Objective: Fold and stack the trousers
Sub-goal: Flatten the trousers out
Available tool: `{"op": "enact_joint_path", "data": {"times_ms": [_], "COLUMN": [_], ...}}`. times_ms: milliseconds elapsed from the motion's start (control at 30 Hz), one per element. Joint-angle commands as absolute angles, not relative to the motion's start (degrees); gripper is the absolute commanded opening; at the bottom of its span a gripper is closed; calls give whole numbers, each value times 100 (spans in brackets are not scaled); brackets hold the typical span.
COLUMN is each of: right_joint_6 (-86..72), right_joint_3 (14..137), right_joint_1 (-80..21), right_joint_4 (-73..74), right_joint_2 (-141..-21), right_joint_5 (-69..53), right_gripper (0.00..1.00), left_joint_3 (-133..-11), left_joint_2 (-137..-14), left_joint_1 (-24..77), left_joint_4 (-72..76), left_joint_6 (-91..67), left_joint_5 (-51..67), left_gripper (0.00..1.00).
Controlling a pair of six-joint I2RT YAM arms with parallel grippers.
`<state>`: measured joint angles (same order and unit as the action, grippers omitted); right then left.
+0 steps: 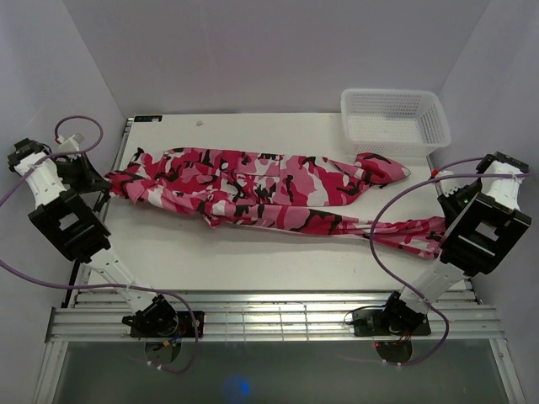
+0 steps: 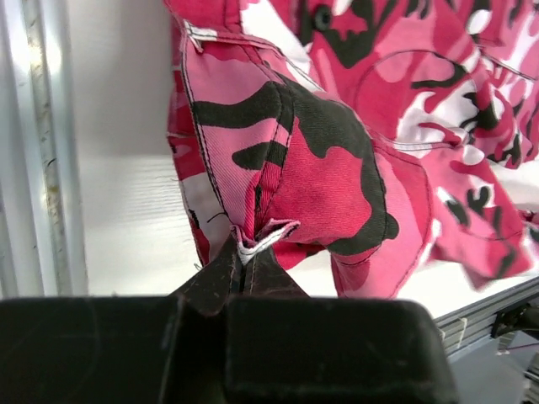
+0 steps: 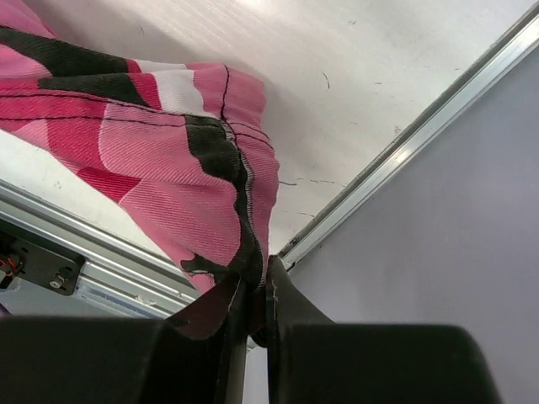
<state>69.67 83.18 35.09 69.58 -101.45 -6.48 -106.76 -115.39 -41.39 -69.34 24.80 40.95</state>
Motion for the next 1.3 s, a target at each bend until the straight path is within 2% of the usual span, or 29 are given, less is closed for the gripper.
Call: {"op": "enact_joint_path", "data": {"times_ms": [0,133,233,267,333,367,400,433,467,500,600,667,833,900,933,967,1000,1033,1067,1100,1133,1167,1267], "right_joint_6": [8455,8376,8192,8139,8025,8007,8007,8016,8042,8085,8279,8445,8981,9323,9430,9544,9762,9817,9861,9931,10027,10072,10213], "right_joint_3": [8377,8332,8201,8078,7630,7490,7375,7235,7207,7198,7277,7391,7278,7006,6900,6638,6531,6435,6355,6224,6162,6126,6249], "right_joint_1": [3533,3516,3367,3244,3121,3007,2962,2936,2918,2918,3006,3093,3296,3392,3410,3445,3463,3480,3507,3507,3524,3577,3717], "right_joint_4": [6839,6592,6662,6593,6435,6355,6276,6241,6223,6214,6214,6267,6057,5890,5767,5470,5319,5161,5020,4818,4703,4589,4535], "right_joint_2": [-10397,-10616,-10687,-10670,-10522,-10451,-10389,-10284,-10248,-10213,-10055,-9941,-9555,-9318,-9212,-9115,-8871,-8746,-8623,-8526,-8325,-8219,-8025], "right_joint_5": [508,563,492,492,492,483,475,483,483,483,510,510,694,756,756,756,643,528,440,318,229,124,-298], "right_gripper": [8,8,8,8,11,15,16,16,12,8,8,8,8,16,27,42,49,60,87,95,90,90,91], "left_joint_3": [-11503,-12110,-11911,-11770,-11315,-11172,-11049,-10935,-10725,-10627,-10223,-10090,-9800,-9625,-9528,-9432,-9326,-9134,-9071,-9027,-9044,-9061,-9272], "left_joint_2": [-12119,-12515,-12560,-12525,-12297,-12209,-12104,-11920,-11822,-11726,-11400,-11199,-10916,-10803,-10741,-10662,-10496,-10407,-10328,-10266,-10179,-10134,-10020], "left_joint_1": [-4236,-4201,-4035,-3947,-3911,-3885,-3885,-3885,-3885,-3893,-3981,-4104,-4412,-4500,-4535,-4579,-4588,-4588,-4588,-4588,-4588,-4588,-4588], "left_joint_4": [-7276,-7575,-7769,-7752,-7717,-7682,-7638,-7620,-7603,-7576,-7506,-7506,-7471,-7340,-7200,-7094,-6814,-6655,-6558,-6487,-6495,-6495,-6714], "left_joint_6": [2268,2197,2460,2504,2741,2794,2865,3039,3111,3181,3375,3515,3823,4016,4043,4173,4210,4219,4245,4350,4377,4412,4587], "left_joint_5": [3323,3059,3128,3164,3409,3480,3524,3542,3490,3367,3147,3059,2551,2260,2024,1917,1820,1715,1627,1643,1678,1766,2055], "left_gripper": [0,0,1,10,22,26,30,31,29,18,4,0,0,2,11,26,33,40,49,54,60,66,68]}}
